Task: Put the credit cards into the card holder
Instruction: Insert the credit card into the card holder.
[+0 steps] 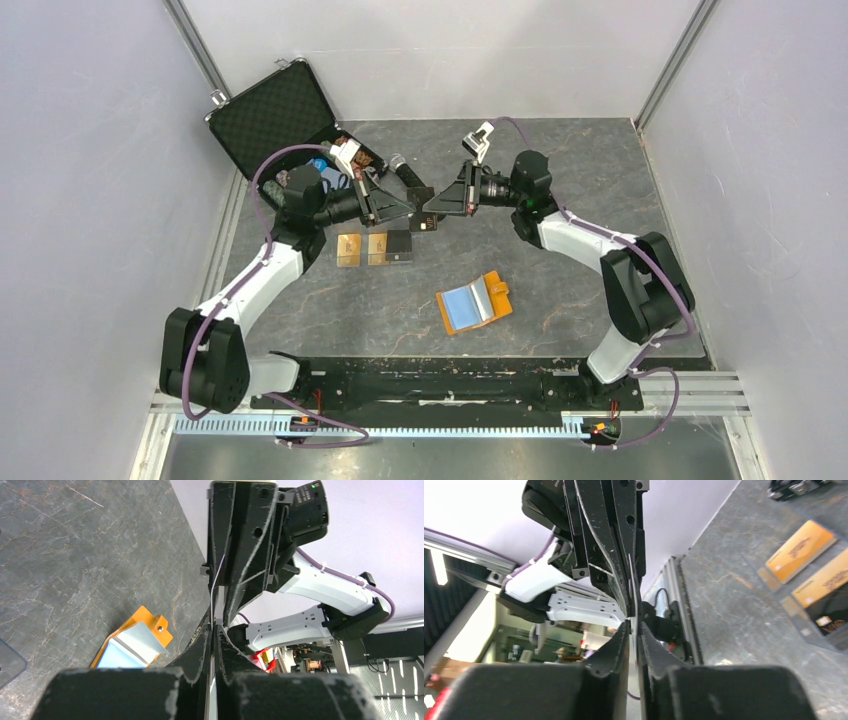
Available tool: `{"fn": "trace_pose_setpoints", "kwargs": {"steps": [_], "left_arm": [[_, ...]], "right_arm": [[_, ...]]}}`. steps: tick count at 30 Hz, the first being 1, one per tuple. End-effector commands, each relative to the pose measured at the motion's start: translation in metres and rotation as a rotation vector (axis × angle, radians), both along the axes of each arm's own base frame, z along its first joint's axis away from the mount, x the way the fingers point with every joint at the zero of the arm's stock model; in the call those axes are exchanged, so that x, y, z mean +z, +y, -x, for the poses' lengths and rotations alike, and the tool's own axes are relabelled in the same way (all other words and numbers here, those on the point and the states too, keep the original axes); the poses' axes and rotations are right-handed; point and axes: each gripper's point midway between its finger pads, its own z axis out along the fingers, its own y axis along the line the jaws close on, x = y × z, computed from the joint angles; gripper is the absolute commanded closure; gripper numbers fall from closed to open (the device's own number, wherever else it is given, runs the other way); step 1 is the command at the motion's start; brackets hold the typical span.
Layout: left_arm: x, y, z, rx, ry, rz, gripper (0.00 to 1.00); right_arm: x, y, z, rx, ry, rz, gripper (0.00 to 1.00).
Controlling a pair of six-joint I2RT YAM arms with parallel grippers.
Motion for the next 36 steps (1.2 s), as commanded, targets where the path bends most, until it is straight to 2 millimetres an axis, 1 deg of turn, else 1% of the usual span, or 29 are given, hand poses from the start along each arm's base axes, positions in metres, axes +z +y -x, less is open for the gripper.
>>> {"fn": "trace_pose_setpoints", "kwargs": {"steps": [1,2,4,6,7,8,9,10,12,15,17,19,21,24,26,29,32,36], "left_arm": [[0.011,-0.001,0.009,-0.02,-0.012,0.038,0.89],[0.011,-0.001,0.009,-0.017,-0.011,0.038,0.81],[0.008,0.0,0.009,-0.006,-0.001,0.029,0.68],[0.001,0.002,0.008,0.013,0.011,0.004,0.6],[-0.003,0.004,0.008,0.028,0.025,-0.012,0.57],[-0.01,0.006,0.008,0.042,0.037,-0.033,0.55],[-0.019,0.008,0.008,0.06,0.061,-0.062,0.55],[-0.028,0.01,0.009,0.073,0.082,-0.09,0.55],[-0.05,0.015,0.011,0.105,0.142,-0.165,0.55],[-0.085,0.018,0.022,0.13,0.236,-0.295,0.55],[-0.101,0.014,0.029,0.125,0.274,-0.363,0.57],[-0.115,0.005,0.038,0.095,0.298,-0.429,0.59],[-0.128,-0.01,0.049,0.039,0.31,-0.496,0.61],[-0.143,-0.031,0.062,-0.042,0.32,-0.571,0.64],[-0.155,-0.041,0.069,-0.082,0.336,-0.621,0.67],[-0.17,-0.05,0.076,-0.123,0.348,-0.685,0.69],[-0.182,-0.055,0.081,-0.165,0.359,-0.739,0.71],[-0.199,-0.058,0.087,-0.214,0.374,-0.826,0.75]], "right_arm": [[0.02,0.01,0.022,0.092,-0.018,-0.104,0.98],[0.02,0.01,0.024,0.094,-0.014,-0.11,1.0],[0.014,0.008,0.026,0.089,-0.003,-0.1,1.0],[0.003,0.007,0.026,0.075,0.011,-0.061,1.0],[-0.008,0.007,0.025,0.061,0.013,-0.018,1.0],[-0.021,0.006,0.023,0.045,0.001,0.035,1.0],[-0.039,0.003,0.022,0.024,0.031,0.117,1.0],[-0.054,0.0,0.018,0.004,-0.006,0.194,1.0],[-0.091,-0.014,0.017,-0.025,0.022,0.394,1.0],[-0.134,-0.038,0.025,-0.027,0.051,0.595,1.0],[-0.157,-0.053,0.034,-0.019,0.076,0.706,1.0],[-0.174,-0.067,0.041,-0.012,0.086,0.795,1.0],[-0.183,-0.079,0.045,-0.01,0.093,0.852,1.0],[-0.188,-0.093,0.052,-0.012,0.142,0.844,1.0],[-0.189,-0.103,0.052,-0.027,0.168,0.833,1.0],[-0.189,-0.115,0.052,-0.039,0.187,0.829,1.0],[-0.194,-0.119,0.059,-0.022,0.198,0.835,1.0],[-0.201,-0.124,0.068,-0.005,0.221,0.85,1.0]]}}
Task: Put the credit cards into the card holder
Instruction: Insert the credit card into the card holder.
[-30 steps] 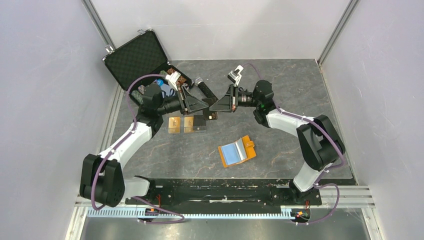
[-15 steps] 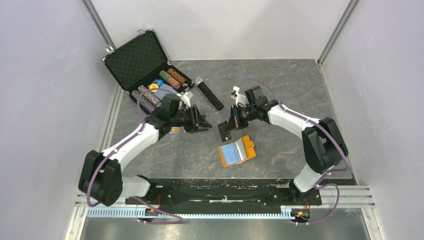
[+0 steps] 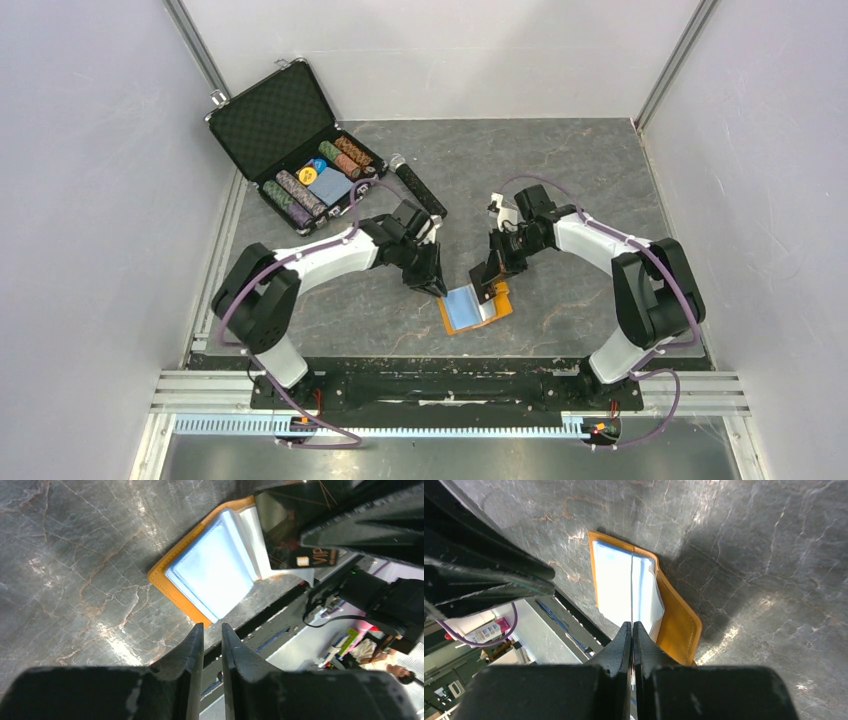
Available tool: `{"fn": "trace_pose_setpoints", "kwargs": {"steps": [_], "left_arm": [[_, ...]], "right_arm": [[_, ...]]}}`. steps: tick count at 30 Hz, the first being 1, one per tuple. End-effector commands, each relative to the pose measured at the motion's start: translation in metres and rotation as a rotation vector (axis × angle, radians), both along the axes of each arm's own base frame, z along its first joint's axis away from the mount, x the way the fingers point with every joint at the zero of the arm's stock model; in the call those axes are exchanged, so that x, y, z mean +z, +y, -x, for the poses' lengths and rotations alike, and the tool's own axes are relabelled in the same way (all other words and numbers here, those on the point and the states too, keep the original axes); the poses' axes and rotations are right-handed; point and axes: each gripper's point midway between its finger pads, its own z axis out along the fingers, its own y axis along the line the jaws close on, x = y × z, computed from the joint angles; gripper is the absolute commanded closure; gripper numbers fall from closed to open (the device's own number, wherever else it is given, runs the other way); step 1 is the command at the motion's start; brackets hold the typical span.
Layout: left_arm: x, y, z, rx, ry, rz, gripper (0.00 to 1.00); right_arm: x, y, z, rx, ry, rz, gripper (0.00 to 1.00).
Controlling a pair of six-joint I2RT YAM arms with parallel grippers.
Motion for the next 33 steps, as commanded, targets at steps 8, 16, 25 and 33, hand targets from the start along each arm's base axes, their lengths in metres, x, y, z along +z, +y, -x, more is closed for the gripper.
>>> {"fn": "trace_pose_setpoints", "kwargs": {"steps": [8,16,25,33], "left_arm": [[-0.034,0.0,0.009,-0.133,0.025,-0.15,0.83],[-0.052,0.006,0.017,-0.147,0.061,-0.191,0.9],[-0.065,0.007,0.021,-0.143,0.084,-0.2,0.94],[-0.07,0.006,0.022,-0.122,0.093,-0.191,0.96]], "right_arm": [[-0.006,-0.006,0.021,0.047,0.012,0.0,1.0],[-0.015,0.001,0.029,0.072,0.047,-0.06,1.0],[-0.028,0.005,0.033,0.044,0.051,-0.103,1.0],[-0.037,0.006,0.027,0.04,0.042,-0.091,1.0]]}}
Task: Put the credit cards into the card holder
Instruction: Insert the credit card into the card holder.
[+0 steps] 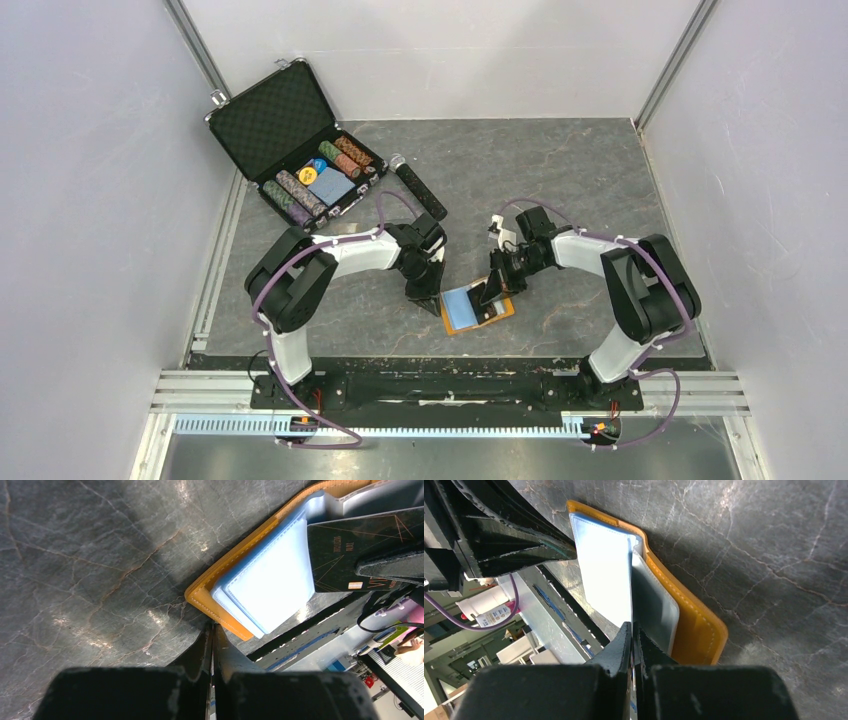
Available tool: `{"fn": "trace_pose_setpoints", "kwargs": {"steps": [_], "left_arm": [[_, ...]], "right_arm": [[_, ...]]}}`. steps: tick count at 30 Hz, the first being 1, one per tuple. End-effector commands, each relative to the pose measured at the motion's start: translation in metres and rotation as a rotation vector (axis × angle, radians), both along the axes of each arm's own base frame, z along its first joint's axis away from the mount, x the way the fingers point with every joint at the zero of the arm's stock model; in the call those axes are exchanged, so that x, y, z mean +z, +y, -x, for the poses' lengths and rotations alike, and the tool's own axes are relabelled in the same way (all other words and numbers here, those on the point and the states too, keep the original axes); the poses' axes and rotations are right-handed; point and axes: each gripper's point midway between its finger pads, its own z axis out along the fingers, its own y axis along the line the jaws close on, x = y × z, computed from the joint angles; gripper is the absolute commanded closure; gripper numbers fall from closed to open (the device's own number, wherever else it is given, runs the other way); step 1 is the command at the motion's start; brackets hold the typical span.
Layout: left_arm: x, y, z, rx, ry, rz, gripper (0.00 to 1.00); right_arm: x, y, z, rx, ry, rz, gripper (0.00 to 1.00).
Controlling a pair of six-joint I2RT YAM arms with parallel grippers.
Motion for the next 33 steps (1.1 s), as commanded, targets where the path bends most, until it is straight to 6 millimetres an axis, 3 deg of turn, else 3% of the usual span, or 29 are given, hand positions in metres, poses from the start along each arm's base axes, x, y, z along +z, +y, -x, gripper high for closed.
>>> {"fn": "trace_pose_setpoints", "kwargs": {"steps": [1,8,25,33], "left_arm": [[-0.009,-0.002,-0.001,-0.004,-0.021,0.002,0.96],[-0.011,-0.004,-0.002,0.004,-0.018,0.0,0.96],[-0.011,-0.01,-0.001,0.009,0.005,0.01,0.97],[-0.011,-0.013,-0.002,0.028,0.008,0.022,0.97]], "right_arm": [[-0.001,0.005,-0.012,0.003,-0.049,-0.021,1.0],[-0.004,0.008,-0.016,0.016,-0.063,-0.037,1.0],[-0.015,0.013,-0.001,-0.013,-0.04,-0.108,1.0],[-0.014,0.02,-0.003,-0.043,-0.05,-0.076,0.91]]}}
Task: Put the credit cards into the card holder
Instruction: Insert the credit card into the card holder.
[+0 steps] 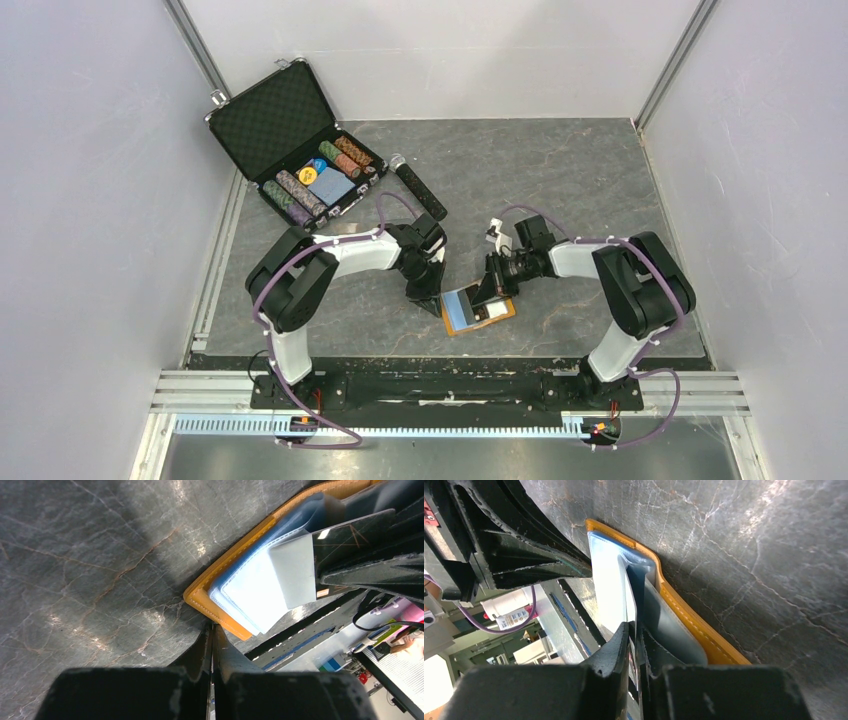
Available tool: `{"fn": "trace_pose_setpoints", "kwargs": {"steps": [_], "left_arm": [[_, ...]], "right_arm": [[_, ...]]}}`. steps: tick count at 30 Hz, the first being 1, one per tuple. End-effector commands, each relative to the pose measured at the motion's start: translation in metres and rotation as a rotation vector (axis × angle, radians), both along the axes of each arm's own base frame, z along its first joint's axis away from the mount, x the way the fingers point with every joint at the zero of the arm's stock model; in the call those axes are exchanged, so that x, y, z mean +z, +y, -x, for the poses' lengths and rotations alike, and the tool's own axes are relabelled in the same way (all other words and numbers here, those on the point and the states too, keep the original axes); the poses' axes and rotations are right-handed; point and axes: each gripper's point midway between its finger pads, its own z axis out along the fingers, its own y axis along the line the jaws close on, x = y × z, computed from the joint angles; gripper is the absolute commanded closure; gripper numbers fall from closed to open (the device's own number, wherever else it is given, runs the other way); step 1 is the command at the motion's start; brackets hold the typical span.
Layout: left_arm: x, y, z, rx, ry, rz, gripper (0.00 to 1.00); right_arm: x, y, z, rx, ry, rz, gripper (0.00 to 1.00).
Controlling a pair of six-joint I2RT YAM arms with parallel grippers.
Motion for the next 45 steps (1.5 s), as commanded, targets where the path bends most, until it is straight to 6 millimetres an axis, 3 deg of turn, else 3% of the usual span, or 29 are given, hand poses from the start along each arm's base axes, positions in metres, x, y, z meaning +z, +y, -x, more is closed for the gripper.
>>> {"fn": "trace_pose_setpoints", "kwargs": {"steps": [1,3,12,22,36,41,45], "left_arm": [[-0.01,-0.011,-0.004,0.022,-0.01,0.012,0.98],[-0.011,-0.011,-0.004,0.024,-0.01,0.01,0.98],[-0.01,-0.012,-0.007,0.028,-0.018,0.008,0.98],[-0.006,-0.02,-0.014,0.021,-0.026,0.022,0.98],[0.006,-0.038,-0.023,0.045,-0.026,0.089,0.98],[0.005,-0.043,-0.024,0.046,-0.014,0.098,0.98],[0.005,-0.044,-0.026,0.045,-0.016,0.101,0.98]], "right_arm": [[-0.006,0.003,-0.003,-0.023,-0.038,0.069,0.91],[-0.007,0.001,-0.003,-0.028,-0.036,0.108,0.9],[-0.003,-0.019,-0.008,-0.014,-0.09,0.306,0.62],[0.002,-0.027,-0.003,0.031,-0.117,0.379,0.34],[0.019,-0.022,-0.007,0.081,-0.175,0.401,0.15],[0.029,-0.031,-0.017,0.079,-0.242,0.462,0.02],[0.039,-0.034,-0.022,0.096,-0.29,0.49,0.02]]}}
